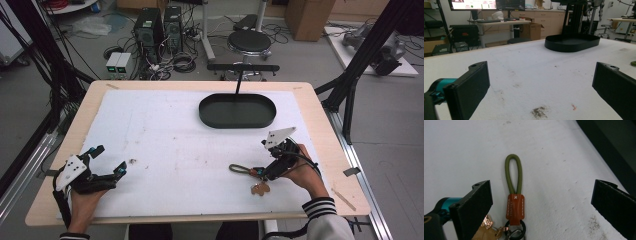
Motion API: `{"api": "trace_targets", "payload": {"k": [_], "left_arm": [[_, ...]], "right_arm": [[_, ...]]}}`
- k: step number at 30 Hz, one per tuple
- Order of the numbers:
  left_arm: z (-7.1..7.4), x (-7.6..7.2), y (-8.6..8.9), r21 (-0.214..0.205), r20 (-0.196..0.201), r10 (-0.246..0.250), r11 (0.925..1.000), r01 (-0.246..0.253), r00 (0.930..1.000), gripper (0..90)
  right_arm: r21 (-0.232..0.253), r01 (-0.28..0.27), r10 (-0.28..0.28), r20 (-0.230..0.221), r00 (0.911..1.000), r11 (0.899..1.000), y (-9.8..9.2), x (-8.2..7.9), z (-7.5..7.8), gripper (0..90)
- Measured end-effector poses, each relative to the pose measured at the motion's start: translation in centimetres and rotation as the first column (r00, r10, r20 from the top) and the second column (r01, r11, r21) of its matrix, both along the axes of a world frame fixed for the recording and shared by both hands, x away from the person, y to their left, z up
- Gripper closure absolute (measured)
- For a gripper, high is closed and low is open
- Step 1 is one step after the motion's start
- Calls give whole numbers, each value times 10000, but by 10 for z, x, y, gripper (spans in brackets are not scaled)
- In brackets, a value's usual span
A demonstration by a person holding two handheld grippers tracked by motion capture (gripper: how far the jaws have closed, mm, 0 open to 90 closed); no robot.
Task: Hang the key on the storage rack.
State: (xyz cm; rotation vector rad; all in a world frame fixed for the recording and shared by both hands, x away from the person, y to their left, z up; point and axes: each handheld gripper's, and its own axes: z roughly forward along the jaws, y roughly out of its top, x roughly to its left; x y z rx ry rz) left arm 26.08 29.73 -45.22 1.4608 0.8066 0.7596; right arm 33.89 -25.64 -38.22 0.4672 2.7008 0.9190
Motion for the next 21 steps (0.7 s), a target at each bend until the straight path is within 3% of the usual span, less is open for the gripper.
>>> {"api": "trace_targets", "payload": {"k": [12, 16, 20, 21], "left_arm": [[0, 0, 0, 50, 20, -13, 10000, 13, 10000, 17], [0, 0, -1, 32, 25, 2, 10000, -3, 10000, 17], [0, 0, 0, 20, 11, -8, 10000, 8, 10000, 17], [0, 0, 0, 42, 19, -5, 10000, 5, 10000, 17]], "right_arm": [[-1079, -313, 247, -617, 9978, 9937, 14, 1, -11, 57], [-1416, -446, 329, -841, 9959, 9889, 19, 2, -13, 146], [-1554, -509, 350, -1028, 9941, 9865, 23, 3, -16, 151], [-1777, -518, 332, -1057, 9938, 9827, 25, 3, -17, 166]]}}
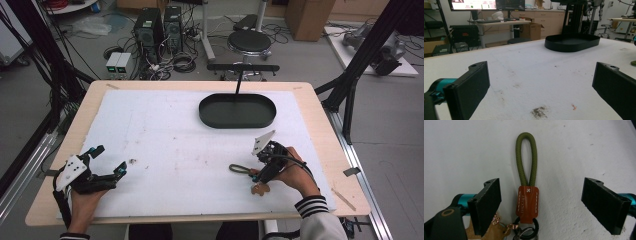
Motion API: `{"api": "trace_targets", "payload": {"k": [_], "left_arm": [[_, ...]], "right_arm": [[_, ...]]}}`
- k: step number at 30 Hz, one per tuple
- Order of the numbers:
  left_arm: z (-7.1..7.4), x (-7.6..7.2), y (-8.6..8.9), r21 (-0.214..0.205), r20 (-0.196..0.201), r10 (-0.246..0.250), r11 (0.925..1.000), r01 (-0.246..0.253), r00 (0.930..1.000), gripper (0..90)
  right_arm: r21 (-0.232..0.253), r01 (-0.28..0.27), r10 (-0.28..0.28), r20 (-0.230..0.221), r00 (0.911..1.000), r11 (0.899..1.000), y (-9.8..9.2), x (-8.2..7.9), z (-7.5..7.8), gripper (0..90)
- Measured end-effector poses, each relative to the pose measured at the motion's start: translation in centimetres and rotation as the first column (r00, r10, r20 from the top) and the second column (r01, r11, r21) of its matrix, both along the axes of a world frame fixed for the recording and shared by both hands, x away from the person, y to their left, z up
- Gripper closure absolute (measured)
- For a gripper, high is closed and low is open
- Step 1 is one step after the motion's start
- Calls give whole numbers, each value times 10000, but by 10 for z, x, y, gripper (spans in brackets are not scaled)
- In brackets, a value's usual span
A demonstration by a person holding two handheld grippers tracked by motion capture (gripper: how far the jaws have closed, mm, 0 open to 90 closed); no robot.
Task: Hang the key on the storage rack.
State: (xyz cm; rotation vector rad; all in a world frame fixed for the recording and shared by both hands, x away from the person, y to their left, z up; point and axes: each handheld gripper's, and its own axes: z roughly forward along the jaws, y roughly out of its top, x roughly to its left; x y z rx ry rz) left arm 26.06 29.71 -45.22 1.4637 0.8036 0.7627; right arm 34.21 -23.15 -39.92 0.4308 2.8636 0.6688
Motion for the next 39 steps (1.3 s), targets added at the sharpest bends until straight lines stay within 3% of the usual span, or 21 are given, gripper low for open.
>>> {"api": "trace_targets", "payload": {"k": [10, 23, 26, 27, 28, 29, 39], "left_arm": [[0, 0, 0, -4, 5, 18, 10000, -18, 10000, 17], [0, 0, -1, 7, -26, 43, 10000, -43, 10000, 17], [0, 0, -1, 4, -26, 42, 10000, -42, 10000, 17], [0, 0, -1, 6, -22, 43, 10000, -43, 10000, 17], [0, 0, -1, 7, -22, 45, 10000, -45, 10000, 17], [0, 0, -1, 3, -26, 45, 10000, -45, 10000, 17], [0, 0, -1, 4, -22, 40, 10000, -40, 10000, 17]], "right_arm": [[-779, -144, 112, -416, 9991, 9969, 7, 0, -4, 296], [-1259, -487, 359, -1021, 9941, 9908, 12, 0, -10, 473], [-1263, -619, 471, -1166, 9921, 9901, 12, 0, -10, 582], [-1263, -619, 471, -1166, 9921, 9901, 12, 0, -10, 582], [-1309, -665, 516, -1145, 9921, 9892, 12, 0, -10, 673], [-1317, -706, 556, -1144, 9919, 9888, 13, -1, -9, 695], [-1436, -923, 788, -971, 9921, 9853, 16, -3, -8, 735]]}}
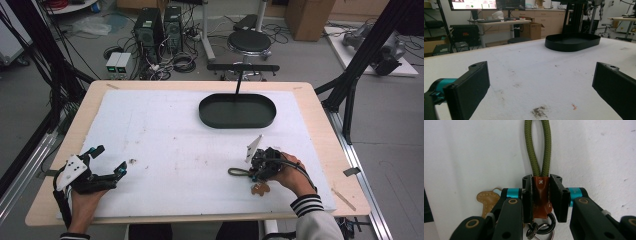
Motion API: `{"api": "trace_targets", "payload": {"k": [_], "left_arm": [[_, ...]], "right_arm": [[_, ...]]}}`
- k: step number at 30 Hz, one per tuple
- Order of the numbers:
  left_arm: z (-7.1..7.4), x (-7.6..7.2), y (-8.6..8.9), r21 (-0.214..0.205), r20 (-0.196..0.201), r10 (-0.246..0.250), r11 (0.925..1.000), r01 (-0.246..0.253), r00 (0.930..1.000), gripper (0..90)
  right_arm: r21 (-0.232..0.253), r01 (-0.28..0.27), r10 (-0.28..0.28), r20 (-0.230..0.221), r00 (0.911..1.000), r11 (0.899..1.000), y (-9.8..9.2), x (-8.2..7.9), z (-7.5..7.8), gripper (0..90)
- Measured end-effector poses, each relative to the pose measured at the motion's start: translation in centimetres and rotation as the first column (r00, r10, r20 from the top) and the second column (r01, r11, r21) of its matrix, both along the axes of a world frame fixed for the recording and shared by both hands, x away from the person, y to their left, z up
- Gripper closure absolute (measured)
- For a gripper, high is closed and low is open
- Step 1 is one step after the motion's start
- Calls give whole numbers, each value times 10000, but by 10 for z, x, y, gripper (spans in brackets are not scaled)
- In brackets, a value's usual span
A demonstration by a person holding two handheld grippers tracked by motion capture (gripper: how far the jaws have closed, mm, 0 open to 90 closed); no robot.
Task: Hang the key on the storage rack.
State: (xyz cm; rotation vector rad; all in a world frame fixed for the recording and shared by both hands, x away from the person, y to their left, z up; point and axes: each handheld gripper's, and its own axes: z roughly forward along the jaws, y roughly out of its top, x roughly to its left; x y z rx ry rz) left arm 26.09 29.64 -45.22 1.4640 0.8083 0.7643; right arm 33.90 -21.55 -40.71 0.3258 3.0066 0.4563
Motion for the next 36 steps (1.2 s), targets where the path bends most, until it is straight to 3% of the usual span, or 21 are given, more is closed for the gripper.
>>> {"api": "trace_targets", "payload": {"k": [4, 7, 10, 14, 15, 16, 21, 27, 28, 29, 30, 34, 35, 36], "left_arm": [[0, 0, 0, 9, 3, 2, 10000, -2, 10000, 17], [0, 0, 0, -4, 12, 9, 10000, -9, 10000, 17], [0, 0, 0, 15, 9, 5, 10000, -5, 10000, 17], [0, 0, 0, 20, 13, 10, 10000, -10, 10000, 17], [0, 0, 0, 23, 14, 15, 10000, -15, 10000, 17], [0, 0, 0, 20, 10, 15, 10000, -15, 10000, 17], [0, 0, 0, 3, 18, 24, 10000, -24, 10000, 17], [0, 0, 1, -16, 12, 11, 10000, -11, 10000, 17], [0, 0, 1, -14, 12, 12, 10000, -12, 10000, 17], [0, 0, 1, -12, 18, 8, 10000, -8, 10000, 17], [0, 0, 1, -23, 34, 12, 10000, -12, 10000, 17], [0, -1, 1, -109, 128, 38, 9999, -37, 9999, 17], [-1, -1, 1, -142, 107, 31, 9999, -30, 9999, 17], [-1, -1, 2, -178, 103, 18, 9998, -16, 9999, 17]], "right_arm": [[282, 276, -278, 52, 9996, 9992, -1, 0, 2, 735], [851, 638, -645, 57, 9979, 9943, -5, 1, 7, 735], [1123, 761, -786, 177, 9968, 9908, -8, 2, 9, 734], [1944, 1241, -1337, 375, 9903, 9730, -13, 2, 16, 735], [2431, 1443, -1610, 500, 9857, 9592, -16, 3, 19, 734], [2431, 1443, -1610, 500, 9857, 9592, -16, 3, 19, 734], [3553, 2188, -2542, 557, 9655, 9088, -23, 5, 27, 735], [4875, 2552, -3400, 923, 9359, 8350, -33, 7, 38, 735], [5028, 2642, -3569, 961, 9292, 8231, -35, 7, 40, 735], [5407, 2754, -3928, 1126, 9127, 7949, -38, 6, 44, 734], [5407, 2754, -3928, 1126, 9127, 7949, -38, 6, 44, 734], [6188, 2886, -4626, 1379, 8758, 7307, -44, 5, 51, 734], [6309, 2939, -4765, 1379, 8683, 7181, -45, 5, 53, 734], [6340, 2979, -4877, 1444, 8610, 7136, -45, 4, 54, 734]]}}
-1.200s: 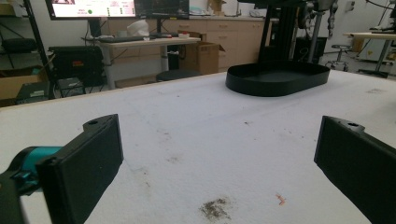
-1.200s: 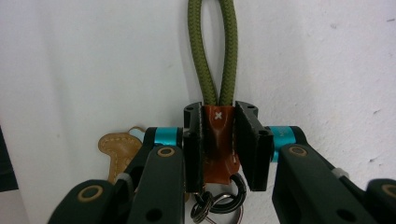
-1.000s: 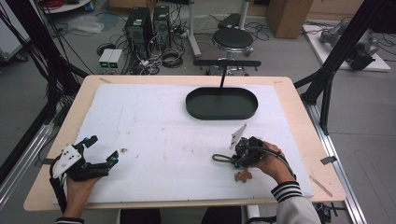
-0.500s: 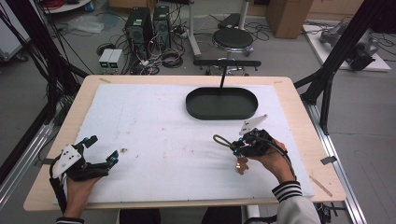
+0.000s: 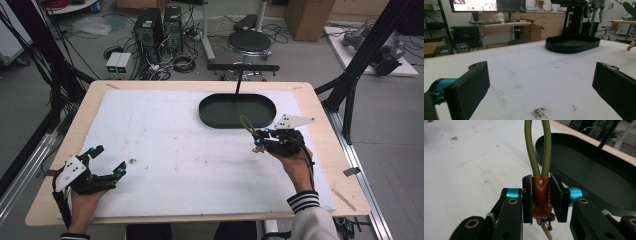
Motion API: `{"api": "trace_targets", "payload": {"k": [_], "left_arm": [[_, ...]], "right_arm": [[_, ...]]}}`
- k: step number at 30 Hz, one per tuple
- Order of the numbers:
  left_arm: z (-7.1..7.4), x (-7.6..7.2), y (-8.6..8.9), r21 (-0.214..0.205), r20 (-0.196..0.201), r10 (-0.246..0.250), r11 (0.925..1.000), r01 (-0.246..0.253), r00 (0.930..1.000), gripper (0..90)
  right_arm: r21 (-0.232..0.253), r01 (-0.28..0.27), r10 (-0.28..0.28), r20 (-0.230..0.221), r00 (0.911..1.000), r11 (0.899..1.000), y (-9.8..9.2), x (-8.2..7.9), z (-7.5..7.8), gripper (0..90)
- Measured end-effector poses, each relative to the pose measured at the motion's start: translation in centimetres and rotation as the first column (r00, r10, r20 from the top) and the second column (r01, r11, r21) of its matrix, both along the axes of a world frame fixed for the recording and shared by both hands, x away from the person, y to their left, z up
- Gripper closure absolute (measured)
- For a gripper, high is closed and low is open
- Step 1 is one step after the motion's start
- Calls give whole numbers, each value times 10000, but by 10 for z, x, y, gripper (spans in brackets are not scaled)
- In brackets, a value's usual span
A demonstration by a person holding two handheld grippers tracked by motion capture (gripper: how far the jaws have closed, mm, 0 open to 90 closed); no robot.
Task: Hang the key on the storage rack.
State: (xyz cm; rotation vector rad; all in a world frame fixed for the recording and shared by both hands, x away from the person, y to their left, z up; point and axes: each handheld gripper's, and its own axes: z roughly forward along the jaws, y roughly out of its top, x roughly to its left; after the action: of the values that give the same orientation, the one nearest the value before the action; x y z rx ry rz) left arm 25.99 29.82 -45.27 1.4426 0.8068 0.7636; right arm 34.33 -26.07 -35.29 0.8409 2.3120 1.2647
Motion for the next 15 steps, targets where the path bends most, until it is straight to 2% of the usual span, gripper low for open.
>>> {"api": "trace_targets", "payload": {"k": [5, 8, 13, 15], "left_arm": [[0, 0, 0, -2, 15, 9, 10000, -9, 10000, 17], [0, 0, 0, -31, -2, 10, 10000, -10, 10000, 17], [0, 0, 0, 7, -11, 33, 10000, -33, 10000, 17], [0, 0, 0, 7, 15, 40, 10000, -40, 10000, 17]], "right_arm": [[569, 607, -639, 564, 9964, 9965, -4, 2, 8, 734], [694, 770, -820, 733, 9939, 9946, -5, 5, 12, 734], [911, 1268, -1375, 1224, 9829, 9877, -10, 17, 23, 734], [1031, 1434, -1561, 1279, 9794, 9843, -13, 22, 26, 734]]}}
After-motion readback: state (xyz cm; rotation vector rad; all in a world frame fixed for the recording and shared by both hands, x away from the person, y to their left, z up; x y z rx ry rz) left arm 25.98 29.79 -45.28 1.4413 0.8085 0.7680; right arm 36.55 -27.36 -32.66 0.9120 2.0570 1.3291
